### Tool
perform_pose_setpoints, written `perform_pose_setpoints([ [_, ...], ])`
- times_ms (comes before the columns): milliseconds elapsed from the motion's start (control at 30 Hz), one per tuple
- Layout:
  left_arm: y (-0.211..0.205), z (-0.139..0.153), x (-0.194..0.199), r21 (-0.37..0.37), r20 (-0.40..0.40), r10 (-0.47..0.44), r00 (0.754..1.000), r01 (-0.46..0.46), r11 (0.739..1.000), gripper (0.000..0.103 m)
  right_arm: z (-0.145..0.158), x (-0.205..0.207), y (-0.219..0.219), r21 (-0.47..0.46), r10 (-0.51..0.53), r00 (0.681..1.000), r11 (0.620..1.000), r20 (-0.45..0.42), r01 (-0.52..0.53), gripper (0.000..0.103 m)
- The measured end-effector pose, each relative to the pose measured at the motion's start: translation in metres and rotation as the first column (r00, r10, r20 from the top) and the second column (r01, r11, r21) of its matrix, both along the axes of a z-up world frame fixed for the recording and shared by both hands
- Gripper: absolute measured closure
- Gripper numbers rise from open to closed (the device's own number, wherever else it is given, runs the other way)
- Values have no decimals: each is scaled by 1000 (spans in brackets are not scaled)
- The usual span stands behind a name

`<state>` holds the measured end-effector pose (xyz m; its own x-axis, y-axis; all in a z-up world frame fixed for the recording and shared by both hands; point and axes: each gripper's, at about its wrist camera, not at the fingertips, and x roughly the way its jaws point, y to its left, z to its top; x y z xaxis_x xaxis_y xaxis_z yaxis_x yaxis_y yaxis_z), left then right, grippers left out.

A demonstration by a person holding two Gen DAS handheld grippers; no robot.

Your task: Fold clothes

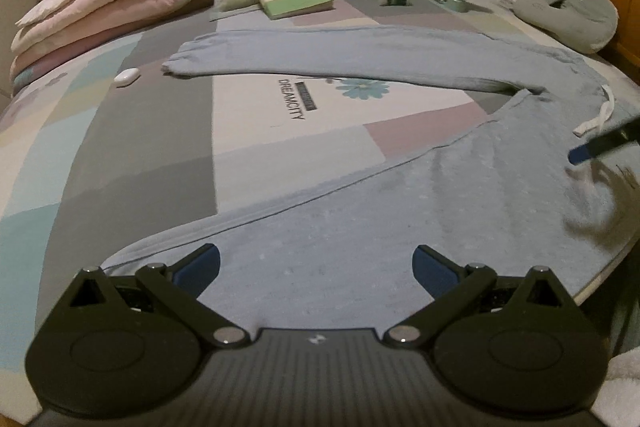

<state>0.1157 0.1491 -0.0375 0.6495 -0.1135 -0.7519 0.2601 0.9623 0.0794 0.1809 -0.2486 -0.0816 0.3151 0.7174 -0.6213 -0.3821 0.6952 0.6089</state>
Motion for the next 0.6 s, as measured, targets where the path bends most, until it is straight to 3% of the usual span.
perform_pose_setpoints([
  [100,-13,0,1,11,-5,-22,1000,22,1000,1,9,-16,1,-71,18,999,997,44,-15,0],
  [300,-51,1,1,17,-20,-90,996,90,996,1,21,-37,-43,-173,-145,983,971,116,164,0],
  [400,-74,0,2,24,-33,-129,991,129,991,1,20,-48,-73,-328,-213,958,906,192,267,0],
  [500,-103,-2,7,34,-54,-172,984,174,984,1,11,-54,-96,-472,-198,942,826,270,309,0],
  [600,-137,-2,12,44,-62,-214,975,217,975,1,-4,-51,-116,-533,-159,948,795,277,289,0],
])
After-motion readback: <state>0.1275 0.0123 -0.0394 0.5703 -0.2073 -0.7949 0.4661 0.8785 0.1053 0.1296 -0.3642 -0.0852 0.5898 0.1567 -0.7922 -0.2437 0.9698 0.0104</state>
